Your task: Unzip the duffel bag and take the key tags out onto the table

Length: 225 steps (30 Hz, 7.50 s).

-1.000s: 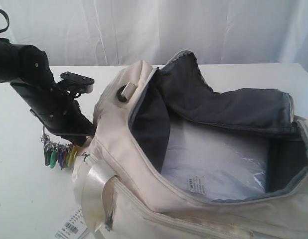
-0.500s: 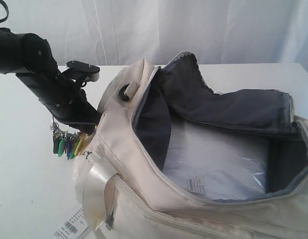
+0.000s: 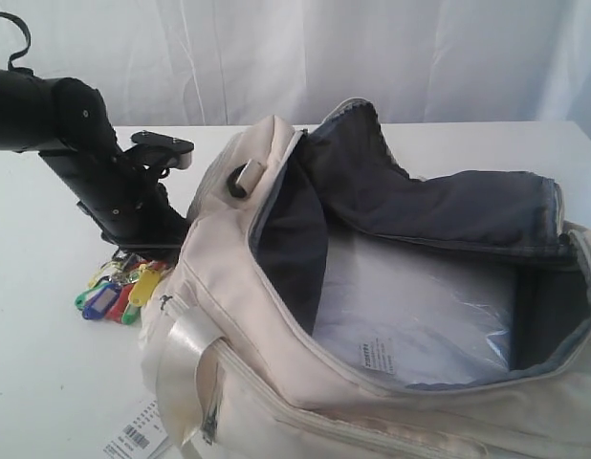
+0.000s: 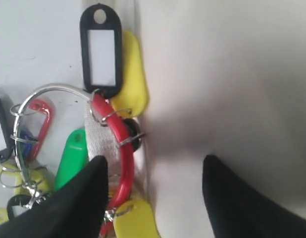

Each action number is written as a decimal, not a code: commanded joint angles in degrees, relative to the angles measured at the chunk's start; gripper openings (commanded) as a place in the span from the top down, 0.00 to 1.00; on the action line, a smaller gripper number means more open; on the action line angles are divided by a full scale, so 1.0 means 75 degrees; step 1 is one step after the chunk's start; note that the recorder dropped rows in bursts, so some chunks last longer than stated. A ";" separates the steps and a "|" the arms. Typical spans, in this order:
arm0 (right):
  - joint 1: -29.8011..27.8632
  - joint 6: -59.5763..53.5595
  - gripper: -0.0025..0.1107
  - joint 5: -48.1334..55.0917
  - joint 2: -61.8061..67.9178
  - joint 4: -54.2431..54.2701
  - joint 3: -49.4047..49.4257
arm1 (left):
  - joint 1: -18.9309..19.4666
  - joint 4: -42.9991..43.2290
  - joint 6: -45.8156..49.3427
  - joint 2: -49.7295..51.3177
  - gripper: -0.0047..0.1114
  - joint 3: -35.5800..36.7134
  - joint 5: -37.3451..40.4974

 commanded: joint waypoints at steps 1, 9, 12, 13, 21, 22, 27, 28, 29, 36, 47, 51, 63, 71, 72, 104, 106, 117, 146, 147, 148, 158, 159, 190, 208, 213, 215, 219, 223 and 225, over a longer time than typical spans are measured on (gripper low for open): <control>0.0011 0.0041 0.98 -0.0043 -0.0051 -0.0022 0.0035 | 0.0017 -0.0134 -0.0074 -0.0397 0.43 -0.0015 0.0467; 0.0011 0.0041 0.98 -0.0097 -0.0051 -0.0022 0.0035 | 0.0017 0.0242 -0.0076 -0.2024 0.50 -0.0015 0.1111; 0.0011 0.0041 0.98 -0.0132 -0.0051 -0.0022 0.0035 | 0.0017 0.0258 -0.0076 -0.2732 0.62 -0.0015 0.1924; 0.0011 0.0041 0.98 -0.0176 -0.0051 -0.0022 0.0035 | 0.0017 0.0291 -0.0076 -0.3091 0.71 -0.0015 0.2265; 0.0011 0.0041 0.98 -0.0511 -0.0051 -0.0022 0.0035 | 0.0017 0.0377 -0.0257 -0.5481 0.96 0.1105 0.1891; 0.0011 0.0041 0.98 -0.0574 -0.0051 -0.0022 0.0035 | 0.0017 0.0377 -0.0277 -0.5842 0.96 0.1488 0.1801; 0.0011 0.0061 0.98 -0.0986 -0.0051 0.0132 0.0035 | 0.0017 0.0377 -0.0485 -0.6738 0.96 0.2698 0.1123; 0.0011 0.0061 0.98 -0.1023 -0.0051 0.0131 0.0035 | 0.0017 0.0377 -0.0502 -0.6848 0.96 0.2862 0.0966; 0.0011 0.0061 0.98 -0.1023 -0.0051 0.0131 0.0035 | 0.0017 0.0377 -0.0502 -0.6949 0.96 0.3019 0.0821; 0.0011 -0.0163 0.98 -0.1009 -0.0022 0.0132 0.0035 | 0.0017 -0.0117 -0.0502 -0.7204 0.96 0.3731 0.0762; 0.0011 -0.0589 0.98 -0.1476 0.0044 0.1313 0.0035 | 0.0017 -0.0129 -0.0502 -0.7204 0.96 0.3834 0.0694; 0.0011 -0.0572 0.98 -0.1476 0.0044 0.1297 0.0035 | 0.0017 -0.0129 -0.0502 -0.7204 0.96 0.3834 0.0694; 0.0011 -0.0572 0.98 -0.1476 0.0044 0.1297 0.0035 | 0.0017 -0.0129 -0.0502 -0.7204 0.96 0.3834 0.0694; 0.0011 -0.0572 0.98 -0.1476 0.0044 0.1297 0.0035 | 0.0017 -0.0129 -0.0502 -0.7204 0.96 0.3834 0.0694; 0.0011 -0.0572 0.98 -0.1476 0.0044 0.1297 0.0035 | 0.0017 -0.0129 -0.0502 -0.7204 0.96 0.3834 0.0694; 0.0011 -0.0572 0.98 -0.1493 -0.0687 0.1296 0.0035 | 0.0017 -0.0129 -0.0502 -0.7204 0.96 0.3834 0.0694; 0.0011 -0.0572 0.98 -0.1493 -0.0907 0.1296 0.0035 | 0.0017 -0.0129 -0.0502 -0.7204 0.96 0.3834 0.0694; 0.0011 -0.0572 0.98 -0.1044 -0.2690 0.1499 0.0502 | 0.0017 -0.0129 -0.0502 -0.7204 0.96 0.3834 0.0694; -0.0252 -0.2510 0.98 -0.7005 -0.6543 0.1423 0.6412 | 0.0017 -0.0129 -0.0502 -0.7203 0.96 0.3840 0.0596; -0.0408 -0.2358 0.98 -0.6969 -0.6543 0.1436 0.6876 | 0.0017 -0.0129 -0.0502 -0.7203 0.96 0.3840 0.0596; -0.0474 -0.2208 0.98 -0.6953 -0.6543 0.1436 0.7049 | 0.0017 -0.0129 -0.0502 -0.7203 0.96 0.3840 0.0596; -0.0945 -0.1417 0.98 -0.4059 -0.6543 0.1436 0.7049 | 0.0017 -0.0129 -0.0502 -0.7203 0.96 0.3840 0.0582; -0.0945 -0.1417 0.98 -0.4059 -0.6543 0.1436 0.7049 | 0.0017 -0.0129 -0.0502 -0.7203 0.96 0.3840 0.0582; -0.1653 -0.2833 0.98 -0.4189 -0.6543 0.2437 0.7049 | 0.0017 -0.0129 -0.0502 -0.7203 0.96 0.3840 0.0582; -0.1653 -0.2995 0.98 -0.4217 -0.6543 0.2437 0.7049 | 0.0017 -0.0129 -0.0502 -0.7203 0.96 0.3840 0.0582; -0.1653 -0.2995 0.98 -0.4217 -0.6543 0.2437 0.7049 | 0.0017 -0.0129 -0.0502 -0.7203 0.96 0.3840 0.0577; -0.1653 -0.2995 0.98 -0.4217 -0.6543 0.2437 0.7049 | 0.0017 -0.0129 -0.0502 -0.7203 0.96 0.3840 0.0577; -0.1653 -0.2995 0.98 -0.4217 -0.6543 0.2437 0.7049 | 0.0017 -0.0129 -0.0502 -0.7203 0.96 0.3840 0.0577; -0.1653 -0.2995 0.98 -0.4217 -0.6543 0.2437 0.7049 | 0.0017 -0.0129 -0.0502 -0.7203 0.96 0.3840 0.0577; -0.1653 -0.2995 0.98 -0.4217 -0.6543 0.2437 0.7049 | 0.0017 -0.0129 -0.0502 -0.7203 0.96 0.3840 0.0577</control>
